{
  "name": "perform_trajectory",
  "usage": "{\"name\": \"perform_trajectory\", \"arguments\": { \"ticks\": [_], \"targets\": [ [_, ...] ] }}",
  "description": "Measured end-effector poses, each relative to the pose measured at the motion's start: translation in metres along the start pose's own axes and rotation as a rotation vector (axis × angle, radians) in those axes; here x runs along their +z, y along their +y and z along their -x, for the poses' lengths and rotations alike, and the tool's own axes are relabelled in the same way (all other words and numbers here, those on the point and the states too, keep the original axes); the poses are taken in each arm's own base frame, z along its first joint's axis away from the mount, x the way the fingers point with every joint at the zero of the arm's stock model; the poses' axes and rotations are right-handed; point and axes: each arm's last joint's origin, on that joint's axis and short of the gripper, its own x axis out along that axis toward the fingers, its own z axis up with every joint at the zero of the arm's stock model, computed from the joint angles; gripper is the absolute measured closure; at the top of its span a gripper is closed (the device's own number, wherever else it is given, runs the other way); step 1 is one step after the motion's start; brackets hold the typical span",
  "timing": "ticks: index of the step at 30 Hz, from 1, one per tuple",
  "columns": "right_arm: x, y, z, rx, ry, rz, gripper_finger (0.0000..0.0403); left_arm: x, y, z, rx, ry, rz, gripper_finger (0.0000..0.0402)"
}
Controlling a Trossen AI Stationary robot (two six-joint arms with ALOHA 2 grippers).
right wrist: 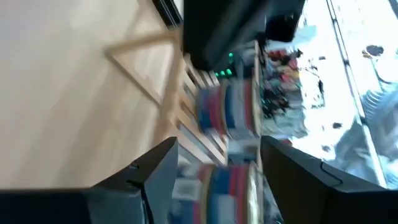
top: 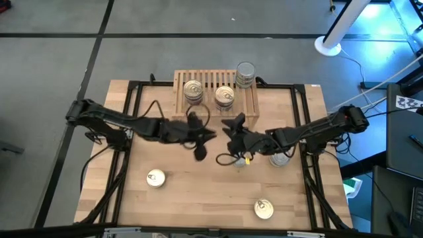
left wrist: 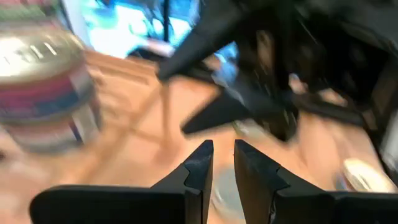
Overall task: Stack canned seafood by type on shelf
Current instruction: Stack the blue tuna can on top of the blue tuna can on the shelf
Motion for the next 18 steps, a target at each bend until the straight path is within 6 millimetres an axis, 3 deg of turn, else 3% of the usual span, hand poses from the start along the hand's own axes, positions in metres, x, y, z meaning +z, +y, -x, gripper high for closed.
{"name": "perform_trajectory", "arguments": {
  "ticks": [12,18],
  "targets": [
    [0.015,0.013,0.01,0.289,-0.355,-0.131,0.0173,-0.05,-0.058,0.069,-0.147,0.368,0.07,0.0341],
    [0.017,0.015,0.012,0.378,-0.439,-0.177,0.0173,-0.072,-0.078,0.095,-0.185,0.545,0.203,0.0341]
  ]
}}
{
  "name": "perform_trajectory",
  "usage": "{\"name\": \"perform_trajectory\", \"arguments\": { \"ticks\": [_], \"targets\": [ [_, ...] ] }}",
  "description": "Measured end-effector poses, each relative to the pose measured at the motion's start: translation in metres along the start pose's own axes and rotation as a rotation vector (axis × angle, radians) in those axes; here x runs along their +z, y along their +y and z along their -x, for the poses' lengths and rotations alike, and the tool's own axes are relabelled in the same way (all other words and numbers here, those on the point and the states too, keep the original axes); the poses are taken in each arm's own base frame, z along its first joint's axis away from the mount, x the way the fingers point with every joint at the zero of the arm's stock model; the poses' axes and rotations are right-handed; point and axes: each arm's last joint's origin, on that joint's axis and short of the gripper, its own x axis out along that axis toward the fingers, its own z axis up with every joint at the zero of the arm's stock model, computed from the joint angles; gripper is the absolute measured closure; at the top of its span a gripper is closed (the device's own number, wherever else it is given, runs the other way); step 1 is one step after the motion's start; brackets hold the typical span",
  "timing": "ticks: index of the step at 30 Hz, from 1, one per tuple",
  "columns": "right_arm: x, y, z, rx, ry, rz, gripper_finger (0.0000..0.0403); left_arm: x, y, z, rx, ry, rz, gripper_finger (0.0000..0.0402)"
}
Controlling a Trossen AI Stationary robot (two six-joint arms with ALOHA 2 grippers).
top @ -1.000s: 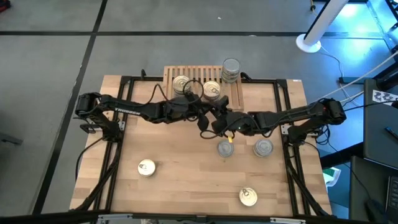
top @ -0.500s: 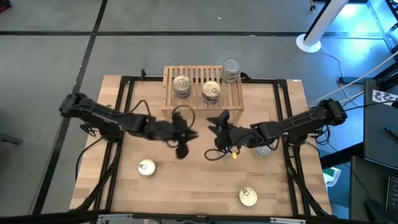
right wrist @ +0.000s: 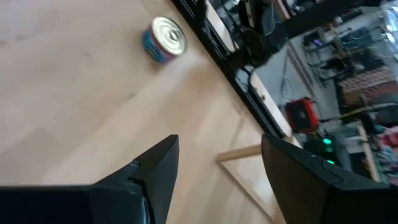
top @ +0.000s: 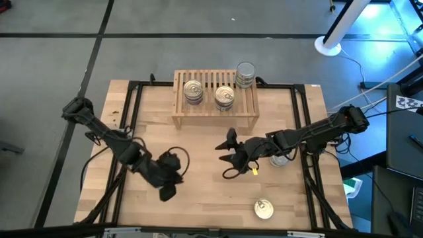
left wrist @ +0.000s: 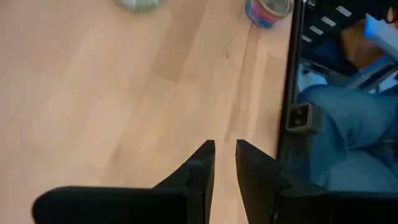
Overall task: Stack canned seafood by type on shelf
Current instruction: Stack the blue tuna can on top of the blue tuna can on the shelf
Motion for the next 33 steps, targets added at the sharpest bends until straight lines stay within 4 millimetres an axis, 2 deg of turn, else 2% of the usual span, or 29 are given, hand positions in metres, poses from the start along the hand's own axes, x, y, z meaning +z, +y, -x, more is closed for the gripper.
{"name": "perform_trajectory", "arguments": {
  "ticks": [9,14,19,26,29,33],
  "targets": [
    [0.0,0.002,0.0,0.048,-0.03,-0.087,0.0173,-0.027,-0.01,0.007,0.001,0.139,0.323,0.034],
    [0.0,0.002,0.0,0.048,-0.03,-0.088,0.0173,-0.043,-0.009,0.003,0.087,0.27,0.437,0.034],
    [0.0,0.002,0.0,0.048,-0.03,-0.088,0.0173,-0.054,-0.002,-0.001,0.208,0.356,0.439,0.034],
    [0.0,0.002,0.0,0.048,-0.03,-0.088,0.0173,-0.052,0.011,0.0,0.324,0.372,0.451,0.0338],
    [0.0,0.002,0.0,0.048,-0.03,-0.087,0.0173,-0.049,0.017,0.0,0.371,0.385,0.462,0.0318],
    [0.0,0.002,0.0,0.048,-0.03,-0.087,0.0173,-0.046,0.024,-0.001,0.407,0.413,0.455,0.0267]
  ]
}}
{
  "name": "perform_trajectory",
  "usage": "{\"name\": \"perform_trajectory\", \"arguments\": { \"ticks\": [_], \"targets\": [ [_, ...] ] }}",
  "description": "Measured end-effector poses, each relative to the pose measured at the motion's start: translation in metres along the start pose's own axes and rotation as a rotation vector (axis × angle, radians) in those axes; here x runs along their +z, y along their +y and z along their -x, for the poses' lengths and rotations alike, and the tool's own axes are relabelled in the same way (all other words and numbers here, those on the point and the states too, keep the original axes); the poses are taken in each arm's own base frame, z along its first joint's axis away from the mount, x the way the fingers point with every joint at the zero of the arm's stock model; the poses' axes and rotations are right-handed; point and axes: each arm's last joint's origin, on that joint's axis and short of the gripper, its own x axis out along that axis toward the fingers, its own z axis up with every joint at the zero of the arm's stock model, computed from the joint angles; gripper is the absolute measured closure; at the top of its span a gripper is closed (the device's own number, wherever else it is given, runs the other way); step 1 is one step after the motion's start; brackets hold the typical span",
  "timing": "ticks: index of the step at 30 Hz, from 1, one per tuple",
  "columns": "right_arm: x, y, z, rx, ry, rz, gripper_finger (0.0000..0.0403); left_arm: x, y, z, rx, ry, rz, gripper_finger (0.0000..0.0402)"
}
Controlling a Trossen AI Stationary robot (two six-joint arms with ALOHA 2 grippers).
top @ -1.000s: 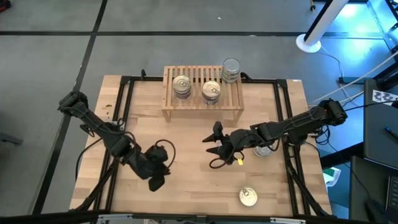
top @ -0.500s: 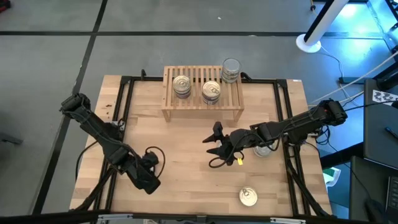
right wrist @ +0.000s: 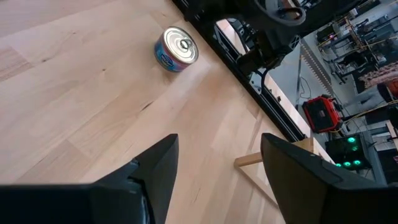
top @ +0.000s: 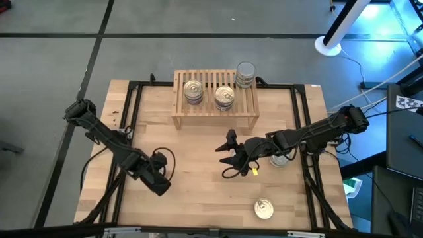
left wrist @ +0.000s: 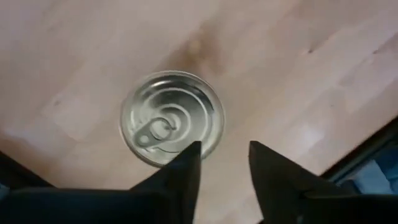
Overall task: Stack canned seafood by type on shelf
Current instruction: Stack the blue tuna can on top of the blue tuna can on the shelf
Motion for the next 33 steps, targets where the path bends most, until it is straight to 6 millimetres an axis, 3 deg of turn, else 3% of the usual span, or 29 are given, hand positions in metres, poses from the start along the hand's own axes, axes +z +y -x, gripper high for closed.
{"name": "perform_trajectory", "arguments": {
  "ticks": [6,19,33],
  "targets": [
    [0.0,0.001,0.0,0.026,-0.018,0.001,0.0173,0.005,0.013,-0.017,0.078,0.002,-0.014,0.0218],
    [0.002,0.003,0.0,0.1,-0.077,0.002,0.0173,0.008,0.041,-0.043,0.197,0.057,-0.085,0.0215],
    [0.002,0.003,0.0,0.101,-0.077,0.002,0.0173,0.005,0.056,-0.054,0.164,0.088,-0.065,0.0284]
  ]
}}
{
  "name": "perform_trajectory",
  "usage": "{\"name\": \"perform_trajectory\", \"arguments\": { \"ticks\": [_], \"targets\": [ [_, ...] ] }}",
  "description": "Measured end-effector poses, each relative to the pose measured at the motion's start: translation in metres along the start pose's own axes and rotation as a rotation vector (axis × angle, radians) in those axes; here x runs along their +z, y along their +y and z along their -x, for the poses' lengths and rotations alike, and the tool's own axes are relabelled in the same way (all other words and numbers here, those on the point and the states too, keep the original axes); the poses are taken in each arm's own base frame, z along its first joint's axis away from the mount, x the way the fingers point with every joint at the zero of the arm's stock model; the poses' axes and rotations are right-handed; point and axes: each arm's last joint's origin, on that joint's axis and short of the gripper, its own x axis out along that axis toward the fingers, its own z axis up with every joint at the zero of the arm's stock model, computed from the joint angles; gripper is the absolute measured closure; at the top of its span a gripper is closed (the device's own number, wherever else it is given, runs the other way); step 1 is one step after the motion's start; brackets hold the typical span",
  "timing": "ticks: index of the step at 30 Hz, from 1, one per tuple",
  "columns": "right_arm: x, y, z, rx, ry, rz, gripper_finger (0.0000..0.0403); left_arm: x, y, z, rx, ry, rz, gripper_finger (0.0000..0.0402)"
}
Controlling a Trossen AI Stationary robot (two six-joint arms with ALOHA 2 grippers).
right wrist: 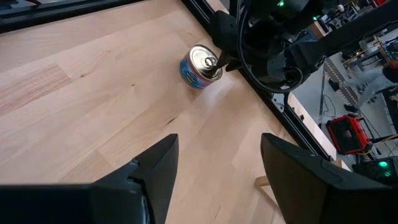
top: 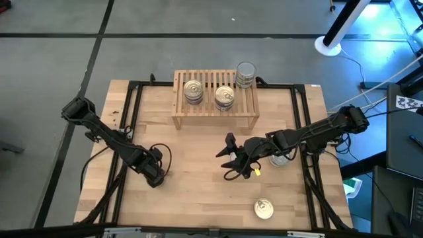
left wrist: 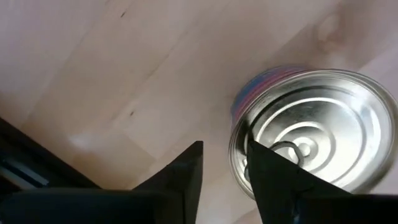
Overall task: Stack canned seafood by type on shelf
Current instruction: Stack the blue tuna can on top of the blue tuna can on the shelf
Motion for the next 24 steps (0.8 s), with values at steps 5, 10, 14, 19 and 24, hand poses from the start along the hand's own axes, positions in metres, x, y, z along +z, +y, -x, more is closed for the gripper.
{"name": "perform_trajectory", "arguments": {
  "ticks": [5,10,14,19,24],
  "targets": [
    [0.0,0.0,0.0,0.0,0.0,0.0,0.0173,-0.001,0.001,-0.004,-0.049,0.022,-0.002,0.0299],
    [0.0,0.0,0.0,0.0,0.0,0.0,0.0173,-0.001,-0.002,-0.004,-0.133,0.02,-0.007,0.0316],
    [0.0,0.0,0.0,0.001,0.0,0.0,0.0173,0.0,-0.008,-0.003,-0.192,0.009,-0.008,0.0338],
    [-0.001,0.003,0.0,0.071,-0.023,0.001,0.0173,0.001,-0.013,-0.002,-0.252,0.002,0.04,0.0369],
    [-0.003,0.008,0.001,0.155,-0.034,0.001,0.0173,0.002,-0.015,-0.002,-0.268,-0.012,0.091,0.0395]
  ]
}}
